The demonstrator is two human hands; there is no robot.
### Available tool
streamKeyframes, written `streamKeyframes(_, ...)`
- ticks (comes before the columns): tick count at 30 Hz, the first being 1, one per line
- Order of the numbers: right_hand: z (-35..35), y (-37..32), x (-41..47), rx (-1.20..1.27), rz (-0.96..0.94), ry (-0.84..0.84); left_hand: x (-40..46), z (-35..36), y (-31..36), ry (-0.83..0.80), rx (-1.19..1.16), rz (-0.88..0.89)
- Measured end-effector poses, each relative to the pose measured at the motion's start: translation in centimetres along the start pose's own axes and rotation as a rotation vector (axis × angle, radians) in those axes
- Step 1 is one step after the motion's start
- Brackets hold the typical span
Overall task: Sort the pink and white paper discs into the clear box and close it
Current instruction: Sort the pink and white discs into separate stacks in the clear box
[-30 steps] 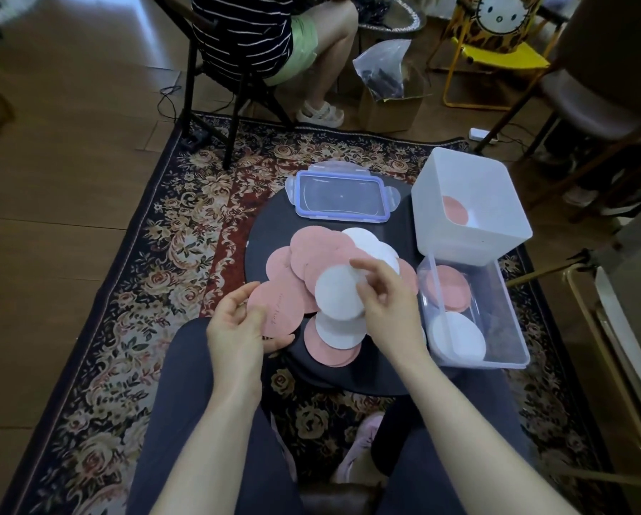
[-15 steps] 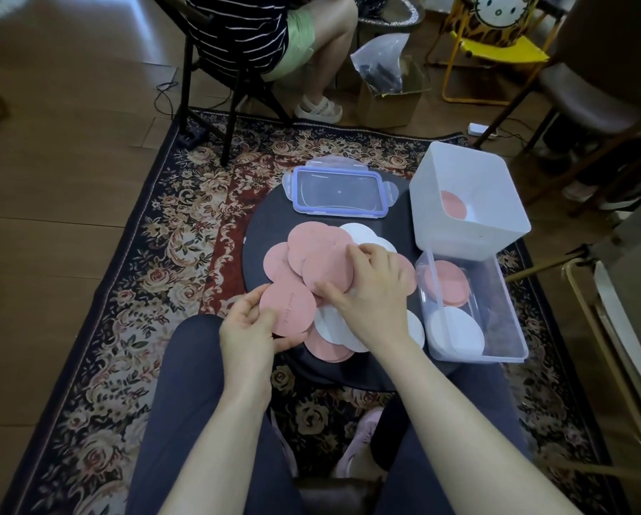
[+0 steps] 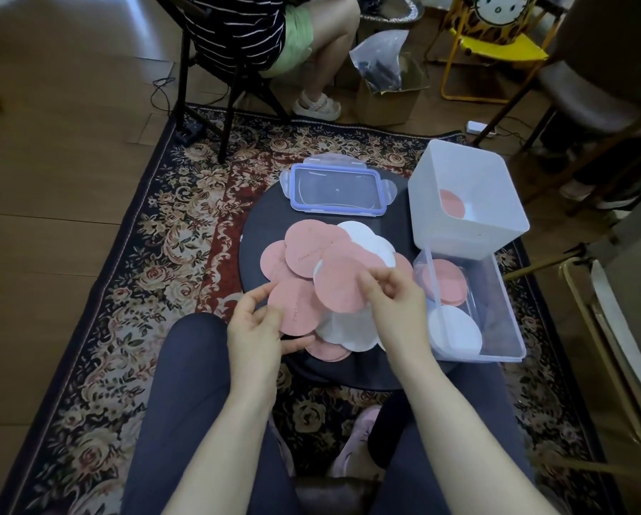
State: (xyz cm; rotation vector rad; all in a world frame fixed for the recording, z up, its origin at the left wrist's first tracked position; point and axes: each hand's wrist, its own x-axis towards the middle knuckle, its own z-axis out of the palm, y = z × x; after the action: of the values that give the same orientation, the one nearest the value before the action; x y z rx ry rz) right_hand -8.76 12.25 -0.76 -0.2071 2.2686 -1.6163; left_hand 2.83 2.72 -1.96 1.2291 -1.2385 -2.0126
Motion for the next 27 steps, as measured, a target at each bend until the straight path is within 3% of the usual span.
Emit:
streamKeyframes(4, 0.4, 0.7, -1.5, -0.03, 0.037, -0.117, -0.6, 0.8, -0.3, -0.061, -0.024, -0.014)
streamKeyframes(11, 0.5, 0.7, 1.0, -0.49, -0.302, 0.094, -1.0, 0.7, -0.9, -0.091, 0.002, -0.024)
streamKeyframes(15, 0.5, 1.0, 3.6, -0.749, -0.288, 0.004, -0.9, 0.4, -1.1, -0.077, 0.003, -0.032)
streamKeyframes(23, 0.4, 1.7, 3.3, -0.683, -0.33, 0.034, -0.6, 0.2, -0.9, -0.073, -0.022, -0.042)
streamKeyframes(27, 0.4, 1.8, 3.4, -0.5, -0.24, 0.029, -0.7, 0.2, -0.9, -0.099, -0.022, -0.035)
